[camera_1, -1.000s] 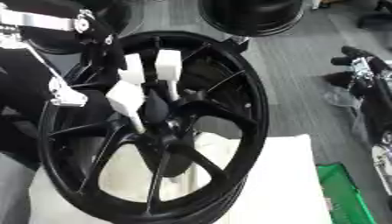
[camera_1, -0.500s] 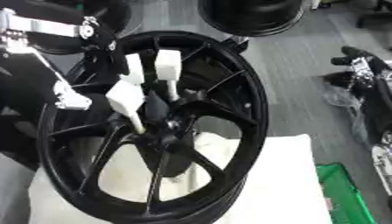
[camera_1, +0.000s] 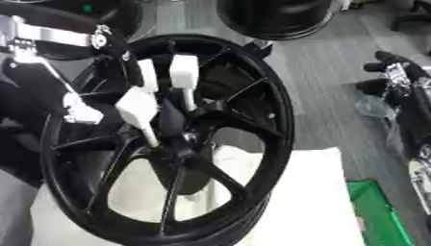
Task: Pull the pin out of the wheel hub.
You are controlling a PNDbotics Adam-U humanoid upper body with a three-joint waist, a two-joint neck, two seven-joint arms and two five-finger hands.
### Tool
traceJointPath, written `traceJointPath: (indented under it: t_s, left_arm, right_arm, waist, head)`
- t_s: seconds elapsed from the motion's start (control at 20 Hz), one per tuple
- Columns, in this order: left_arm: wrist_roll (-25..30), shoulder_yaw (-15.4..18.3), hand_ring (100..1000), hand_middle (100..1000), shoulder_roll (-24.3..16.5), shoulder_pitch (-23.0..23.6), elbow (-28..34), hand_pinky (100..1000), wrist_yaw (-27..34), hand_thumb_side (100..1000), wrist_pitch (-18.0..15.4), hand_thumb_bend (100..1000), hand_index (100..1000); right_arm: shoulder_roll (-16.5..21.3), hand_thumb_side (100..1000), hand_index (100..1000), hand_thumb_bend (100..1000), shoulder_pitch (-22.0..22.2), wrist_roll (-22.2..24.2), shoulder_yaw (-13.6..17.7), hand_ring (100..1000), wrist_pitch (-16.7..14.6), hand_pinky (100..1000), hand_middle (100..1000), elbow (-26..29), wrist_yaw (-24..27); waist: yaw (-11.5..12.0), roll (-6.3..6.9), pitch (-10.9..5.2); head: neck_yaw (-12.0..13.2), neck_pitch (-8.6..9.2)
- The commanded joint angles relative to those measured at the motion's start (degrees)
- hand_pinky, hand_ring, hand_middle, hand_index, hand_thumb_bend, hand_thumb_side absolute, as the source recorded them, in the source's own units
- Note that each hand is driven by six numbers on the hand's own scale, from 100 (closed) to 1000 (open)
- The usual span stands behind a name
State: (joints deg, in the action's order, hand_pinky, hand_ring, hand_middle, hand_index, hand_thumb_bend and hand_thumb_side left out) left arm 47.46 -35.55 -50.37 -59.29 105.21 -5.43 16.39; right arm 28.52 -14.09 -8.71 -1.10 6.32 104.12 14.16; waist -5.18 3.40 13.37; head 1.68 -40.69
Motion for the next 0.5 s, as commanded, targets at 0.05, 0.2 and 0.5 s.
traceJointPath:
  t_s: [0.05,0.2,0.5]
  left_arm:
    - [0.92,0.24,592,676,-0.70,-0.65,-0.17,572,-0.51,288,0.22,323,772]
    - [1.33,0.04,593,682,-0.55,-0.67,-0.45,574,-0.99,293,0.25,325,774]
    - [1.85,-0.35,584,681,-0.27,-0.58,-0.97,561,-1.37,301,0.48,318,773]
  right_arm:
    - [1.33,771,855,100,-0.54,0.17,0.24,651,-0.07,766,733,0.57,-0.31]
    - [1.31,772,855,100,-0.56,0.16,0.24,651,-0.06,766,733,0.54,-0.28]
    - [1.30,772,855,100,-0.68,0.23,0.19,651,-0.04,766,733,0.47,-0.27]
  waist:
    - [-0.05,-0.30,-0.88]
    - [-0.08,-0.28,-0.89]
    - [-0.14,-0.23,-0.93]
  head:
    - [0.14,0.55]
    - [0.25,0.56]
    - [0.34,0.43]
